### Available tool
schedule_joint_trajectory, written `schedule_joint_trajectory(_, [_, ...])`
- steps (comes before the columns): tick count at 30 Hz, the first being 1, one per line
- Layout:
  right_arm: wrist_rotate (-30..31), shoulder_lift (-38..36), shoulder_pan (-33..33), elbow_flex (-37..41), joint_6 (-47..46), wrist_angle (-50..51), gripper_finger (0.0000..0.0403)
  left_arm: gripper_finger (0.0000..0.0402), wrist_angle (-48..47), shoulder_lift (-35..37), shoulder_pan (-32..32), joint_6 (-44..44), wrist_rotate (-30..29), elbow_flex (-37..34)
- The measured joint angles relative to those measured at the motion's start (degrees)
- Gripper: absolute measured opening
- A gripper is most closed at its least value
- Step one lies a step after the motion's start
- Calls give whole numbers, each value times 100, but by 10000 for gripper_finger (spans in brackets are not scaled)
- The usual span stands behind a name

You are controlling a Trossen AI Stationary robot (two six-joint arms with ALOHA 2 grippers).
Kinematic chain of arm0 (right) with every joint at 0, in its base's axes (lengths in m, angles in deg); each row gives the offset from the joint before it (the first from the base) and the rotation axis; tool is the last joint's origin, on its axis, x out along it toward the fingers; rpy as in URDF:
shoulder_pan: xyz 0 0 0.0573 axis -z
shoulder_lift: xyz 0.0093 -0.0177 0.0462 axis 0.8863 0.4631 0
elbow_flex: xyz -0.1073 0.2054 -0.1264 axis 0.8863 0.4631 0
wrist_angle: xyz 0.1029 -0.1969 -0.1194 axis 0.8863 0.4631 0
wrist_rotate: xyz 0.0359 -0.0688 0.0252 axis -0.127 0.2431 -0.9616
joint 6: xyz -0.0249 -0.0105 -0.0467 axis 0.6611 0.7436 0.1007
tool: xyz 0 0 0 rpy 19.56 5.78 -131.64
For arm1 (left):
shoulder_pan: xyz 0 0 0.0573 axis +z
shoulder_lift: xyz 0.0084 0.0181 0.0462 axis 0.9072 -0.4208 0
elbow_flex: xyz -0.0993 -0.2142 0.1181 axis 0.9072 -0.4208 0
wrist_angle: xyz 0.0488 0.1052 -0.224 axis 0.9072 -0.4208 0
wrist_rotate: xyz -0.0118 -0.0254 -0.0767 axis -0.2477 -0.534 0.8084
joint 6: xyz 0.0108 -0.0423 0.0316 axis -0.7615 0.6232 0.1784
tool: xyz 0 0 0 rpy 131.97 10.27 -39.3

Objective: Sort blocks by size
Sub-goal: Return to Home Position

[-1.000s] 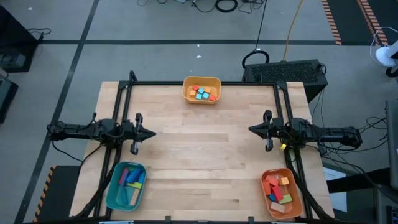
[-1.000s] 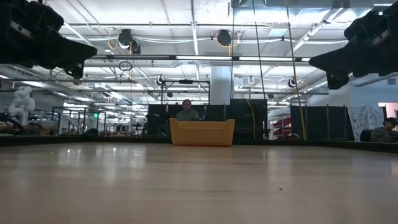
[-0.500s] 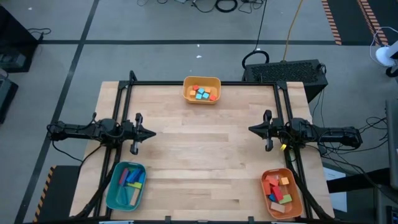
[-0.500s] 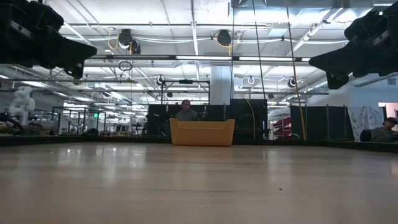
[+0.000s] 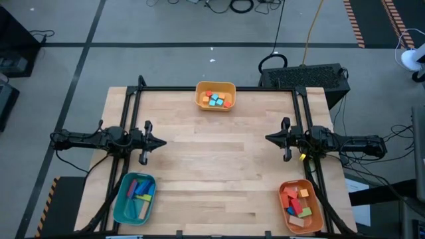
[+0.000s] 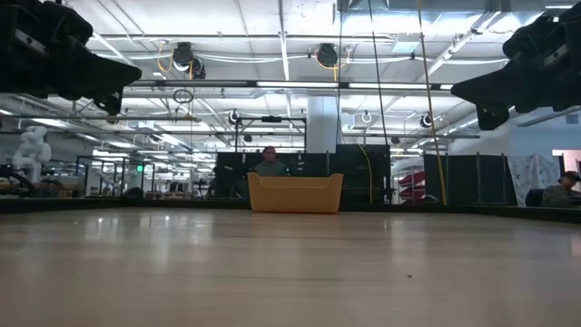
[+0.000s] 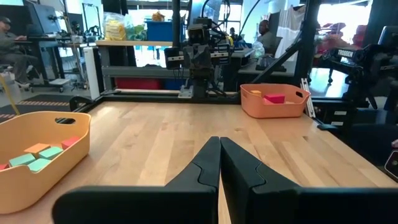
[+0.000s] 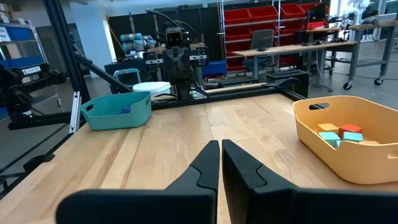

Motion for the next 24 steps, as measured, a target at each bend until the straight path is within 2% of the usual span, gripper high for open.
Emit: schedule_joint_trajectory(24, [0,0,0,0,0,0,4,15,0,0,0,-1,7,0])
